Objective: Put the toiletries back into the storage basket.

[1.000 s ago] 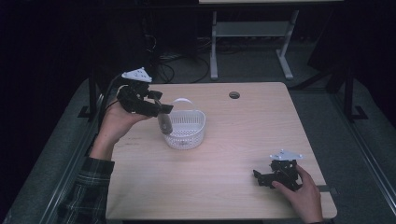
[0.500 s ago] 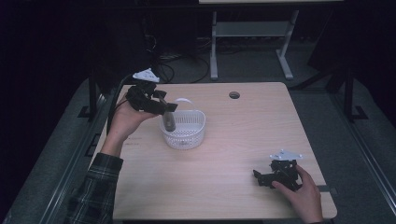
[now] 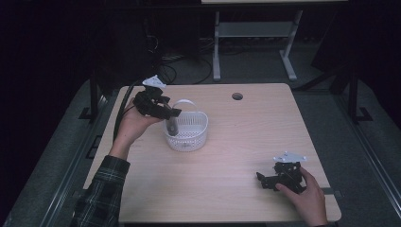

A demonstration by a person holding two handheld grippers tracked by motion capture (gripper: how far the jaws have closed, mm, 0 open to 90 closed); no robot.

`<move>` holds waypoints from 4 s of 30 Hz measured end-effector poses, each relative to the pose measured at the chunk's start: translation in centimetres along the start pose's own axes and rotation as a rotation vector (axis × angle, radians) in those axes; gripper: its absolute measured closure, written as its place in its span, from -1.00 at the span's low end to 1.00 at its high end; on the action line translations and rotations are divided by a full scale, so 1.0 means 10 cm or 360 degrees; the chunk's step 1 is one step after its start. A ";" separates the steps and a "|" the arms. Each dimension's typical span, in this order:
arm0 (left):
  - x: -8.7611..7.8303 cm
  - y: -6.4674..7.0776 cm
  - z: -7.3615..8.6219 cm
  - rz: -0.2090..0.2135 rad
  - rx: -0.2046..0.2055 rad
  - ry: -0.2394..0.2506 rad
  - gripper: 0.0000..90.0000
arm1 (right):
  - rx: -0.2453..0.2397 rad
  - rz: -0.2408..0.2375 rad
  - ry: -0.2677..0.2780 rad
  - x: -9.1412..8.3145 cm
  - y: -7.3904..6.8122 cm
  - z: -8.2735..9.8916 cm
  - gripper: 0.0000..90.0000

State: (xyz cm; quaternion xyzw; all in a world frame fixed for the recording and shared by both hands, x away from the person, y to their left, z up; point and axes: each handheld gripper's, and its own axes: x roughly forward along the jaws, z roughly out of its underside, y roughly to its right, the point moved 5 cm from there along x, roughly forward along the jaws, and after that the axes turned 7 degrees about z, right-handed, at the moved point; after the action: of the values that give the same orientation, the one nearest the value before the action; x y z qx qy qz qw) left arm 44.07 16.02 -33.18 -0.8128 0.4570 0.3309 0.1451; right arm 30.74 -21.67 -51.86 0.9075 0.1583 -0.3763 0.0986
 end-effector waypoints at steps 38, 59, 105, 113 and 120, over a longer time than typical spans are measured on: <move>0.32 -0.11 0.37 -0.0006 -0.0073 -0.0097 -0.35 | -0.0003 0.0000 -0.0001 0.00 0.00 0.00 -1.00; 0.40 -0.10 0.47 -0.0001 -0.0078 -0.0101 -0.37 | -0.0005 0.0000 -0.0001 0.00 0.00 0.00 -1.00; -0.14 -0.05 0.77 -0.0079 -0.0060 -0.0029 -0.69 | -0.0004 0.0000 -0.0001 0.00 0.00 0.00 -1.00; -0.25 0.03 0.92 -0.0093 -0.0067 -0.0006 -0.69 | -0.0004 0.0001 -0.0001 0.00 0.00 0.00 -1.00; -0.29 0.14 1.11 -0.0101 -0.0057 0.0001 -0.68 | 0.0002 -0.0002 0.0000 0.00 0.00 0.00 -1.00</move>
State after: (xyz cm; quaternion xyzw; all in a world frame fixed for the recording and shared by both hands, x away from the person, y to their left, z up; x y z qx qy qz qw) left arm 37.35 23.10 -39.29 -0.8295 0.4250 0.3340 0.1406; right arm 30.73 -21.66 -51.86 0.9075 0.1587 -0.3765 0.0979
